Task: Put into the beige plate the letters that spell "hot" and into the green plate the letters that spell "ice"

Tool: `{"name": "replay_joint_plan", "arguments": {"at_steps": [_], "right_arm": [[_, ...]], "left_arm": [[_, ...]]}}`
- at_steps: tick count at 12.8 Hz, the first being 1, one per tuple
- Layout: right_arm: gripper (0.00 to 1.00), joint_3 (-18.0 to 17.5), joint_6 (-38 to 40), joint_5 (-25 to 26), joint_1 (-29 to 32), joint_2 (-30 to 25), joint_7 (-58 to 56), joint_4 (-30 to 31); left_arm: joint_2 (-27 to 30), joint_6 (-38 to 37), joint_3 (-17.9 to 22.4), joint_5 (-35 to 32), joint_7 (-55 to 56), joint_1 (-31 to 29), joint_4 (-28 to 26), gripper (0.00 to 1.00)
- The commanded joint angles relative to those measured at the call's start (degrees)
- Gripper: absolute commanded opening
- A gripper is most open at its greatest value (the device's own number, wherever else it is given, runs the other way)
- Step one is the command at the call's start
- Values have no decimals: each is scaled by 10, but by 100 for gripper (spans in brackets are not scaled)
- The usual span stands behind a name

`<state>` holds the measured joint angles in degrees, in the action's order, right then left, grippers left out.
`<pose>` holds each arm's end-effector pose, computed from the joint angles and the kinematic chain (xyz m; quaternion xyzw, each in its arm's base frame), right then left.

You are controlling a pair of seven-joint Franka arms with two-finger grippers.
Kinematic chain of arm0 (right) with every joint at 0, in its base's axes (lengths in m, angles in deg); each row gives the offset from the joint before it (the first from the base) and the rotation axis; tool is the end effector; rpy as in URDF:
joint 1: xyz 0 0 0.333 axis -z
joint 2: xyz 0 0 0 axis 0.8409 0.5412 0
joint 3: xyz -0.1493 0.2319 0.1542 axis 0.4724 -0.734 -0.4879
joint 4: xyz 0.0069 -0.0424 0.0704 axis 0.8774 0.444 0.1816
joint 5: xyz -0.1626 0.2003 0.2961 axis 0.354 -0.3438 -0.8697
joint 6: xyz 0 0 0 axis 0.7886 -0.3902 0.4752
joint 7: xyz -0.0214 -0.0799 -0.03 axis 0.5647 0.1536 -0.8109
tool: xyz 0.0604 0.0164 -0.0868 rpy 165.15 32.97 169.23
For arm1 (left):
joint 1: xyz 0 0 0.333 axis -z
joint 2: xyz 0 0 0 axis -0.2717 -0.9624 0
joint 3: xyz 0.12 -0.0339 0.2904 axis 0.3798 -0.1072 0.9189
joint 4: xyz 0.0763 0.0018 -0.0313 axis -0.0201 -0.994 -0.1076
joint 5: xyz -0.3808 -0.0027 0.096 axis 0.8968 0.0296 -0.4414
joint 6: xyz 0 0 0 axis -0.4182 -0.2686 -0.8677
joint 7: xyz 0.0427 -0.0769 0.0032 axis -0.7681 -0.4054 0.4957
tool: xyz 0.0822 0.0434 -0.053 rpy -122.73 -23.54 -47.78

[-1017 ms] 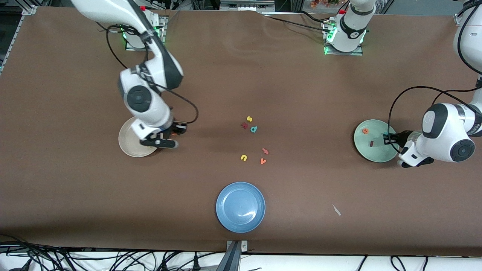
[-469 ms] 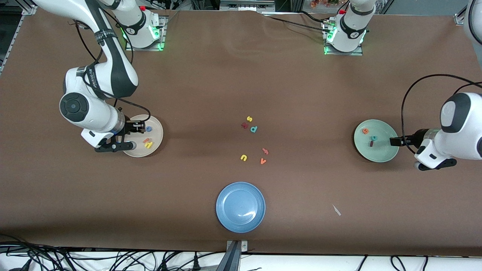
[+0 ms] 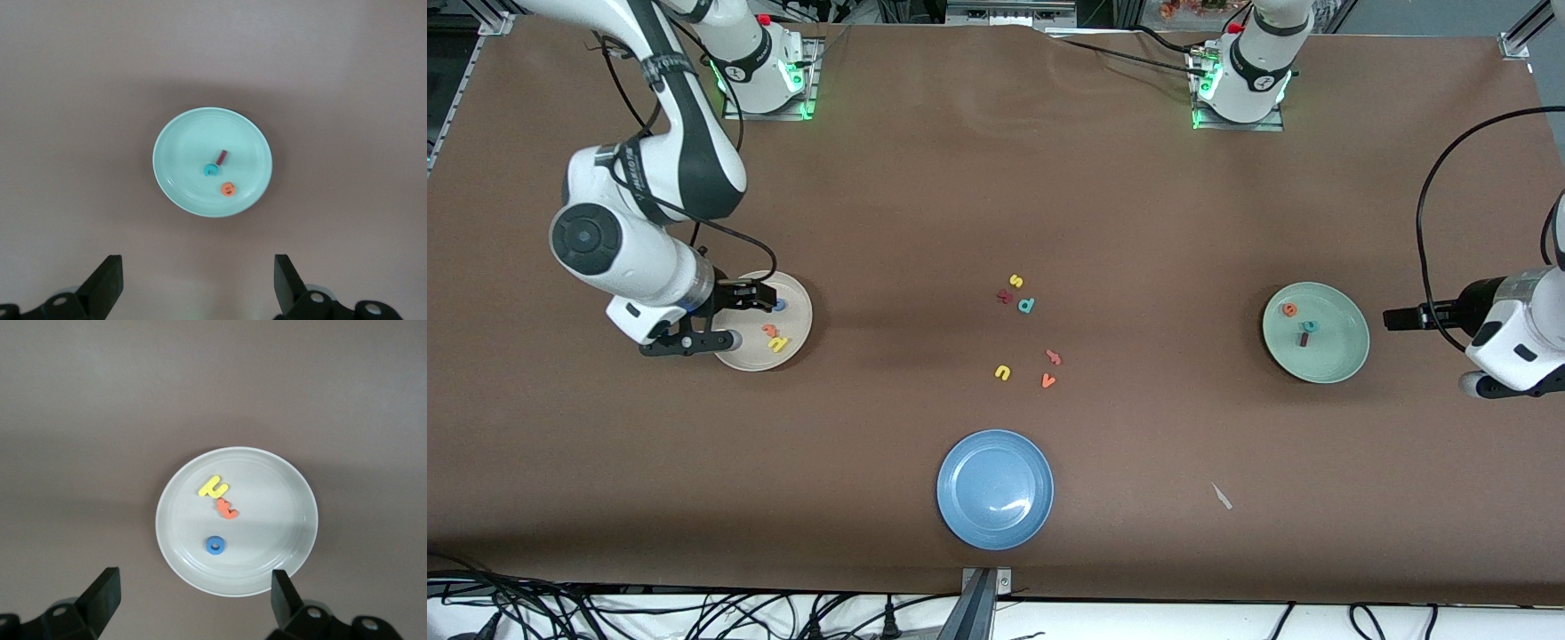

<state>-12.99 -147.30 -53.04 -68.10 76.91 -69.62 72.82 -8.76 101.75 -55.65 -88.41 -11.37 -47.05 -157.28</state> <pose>0.6018 0.1260 0.3692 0.9977 0.0474 -0.0489 0.0032 0.6582 0.0494 0.4728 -0.9860 -0.0628 0.1523 0.0274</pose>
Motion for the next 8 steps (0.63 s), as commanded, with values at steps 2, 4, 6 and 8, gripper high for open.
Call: {"name": "replay_joint_plan", "arguments": {"at_steps": [2,4,6,8], "right_arm": [[100,-1,101,-14,0,-35,18,-71],[100,6,173,-14,-1,-48,18,-122],[100,11,219,-11,-1,-79,18,-148],[100,11,239,-7,-1,-107,19,-148]], "left_arm": [[-21,-50,33,-13,0,73,81,99],[-20,-57,96,-11,-1,131,109,99],[-20,-58,115,-11,0,153,124,99],[-20,-60,115,-11,0,162,137,99]]}}
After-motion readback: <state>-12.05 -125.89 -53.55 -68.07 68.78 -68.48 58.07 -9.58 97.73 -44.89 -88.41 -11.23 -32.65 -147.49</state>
